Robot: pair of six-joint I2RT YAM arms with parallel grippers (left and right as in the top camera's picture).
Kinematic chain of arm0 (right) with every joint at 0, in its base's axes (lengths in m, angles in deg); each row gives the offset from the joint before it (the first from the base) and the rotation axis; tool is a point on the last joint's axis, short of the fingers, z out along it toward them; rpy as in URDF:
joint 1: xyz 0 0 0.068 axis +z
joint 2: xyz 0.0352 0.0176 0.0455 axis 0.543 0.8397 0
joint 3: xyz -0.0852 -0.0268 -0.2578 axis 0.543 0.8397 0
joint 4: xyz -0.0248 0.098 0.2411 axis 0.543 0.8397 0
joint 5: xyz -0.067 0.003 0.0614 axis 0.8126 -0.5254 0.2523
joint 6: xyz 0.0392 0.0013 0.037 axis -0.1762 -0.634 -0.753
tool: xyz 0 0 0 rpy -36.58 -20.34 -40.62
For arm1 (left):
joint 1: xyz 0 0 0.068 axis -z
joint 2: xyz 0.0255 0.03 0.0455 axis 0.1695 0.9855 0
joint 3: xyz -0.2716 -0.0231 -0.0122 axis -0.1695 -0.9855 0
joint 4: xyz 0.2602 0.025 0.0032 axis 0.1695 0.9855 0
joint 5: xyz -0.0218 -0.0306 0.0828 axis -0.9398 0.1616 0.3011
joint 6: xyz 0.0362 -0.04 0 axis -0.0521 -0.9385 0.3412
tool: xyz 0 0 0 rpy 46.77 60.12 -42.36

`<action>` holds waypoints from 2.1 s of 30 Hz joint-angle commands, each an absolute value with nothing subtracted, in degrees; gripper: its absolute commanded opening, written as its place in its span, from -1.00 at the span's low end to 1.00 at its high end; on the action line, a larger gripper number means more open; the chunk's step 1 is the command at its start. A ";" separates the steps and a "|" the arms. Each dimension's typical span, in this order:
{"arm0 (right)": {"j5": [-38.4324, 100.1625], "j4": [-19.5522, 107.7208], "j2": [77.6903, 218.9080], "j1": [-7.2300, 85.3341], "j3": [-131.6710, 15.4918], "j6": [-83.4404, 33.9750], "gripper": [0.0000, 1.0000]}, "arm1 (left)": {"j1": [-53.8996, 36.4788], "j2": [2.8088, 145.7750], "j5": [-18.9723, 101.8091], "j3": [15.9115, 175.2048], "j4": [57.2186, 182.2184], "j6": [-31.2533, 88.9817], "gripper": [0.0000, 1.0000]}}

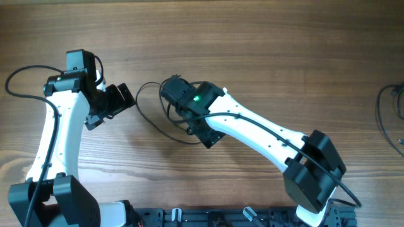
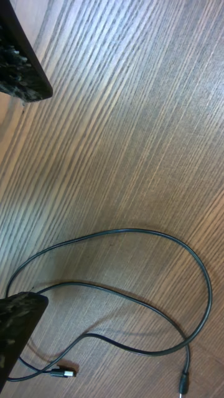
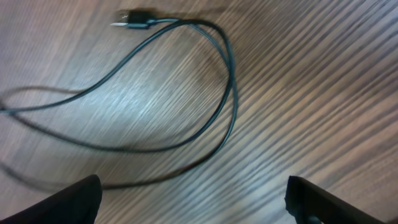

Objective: Untangle cables

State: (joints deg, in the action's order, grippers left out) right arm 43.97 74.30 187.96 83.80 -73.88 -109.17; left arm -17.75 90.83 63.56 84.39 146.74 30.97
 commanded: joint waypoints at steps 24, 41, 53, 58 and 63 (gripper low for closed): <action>51.81 44.34 188.77 83.80 -47.57 -97.82 0.27 | -17.92 90.43 63.28 84.13 146.79 31.72 1.00; 51.12 44.34 188.77 81.71 -47.57 -93.12 -0.31 | -17.92 90.43 63.28 84.13 146.77 31.74 1.00; 52.95 43.16 186.04 81.55 -50.93 -70.20 -0.91 | -17.92 90.41 63.28 84.13 146.74 31.72 1.00; 66.85 49.84 172.35 81.55 -60.92 -40.56 -0.91 | -17.92 90.43 63.28 84.13 146.74 31.72 1.00; 91.09 49.71 156.00 79.56 -61.58 -25.85 -0.91 | -17.92 90.43 63.28 84.13 146.77 31.72 1.00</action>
State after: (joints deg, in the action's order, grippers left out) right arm 74.09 49.49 162.25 81.57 -60.75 -39.38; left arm -17.75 90.83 63.56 84.39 146.74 30.97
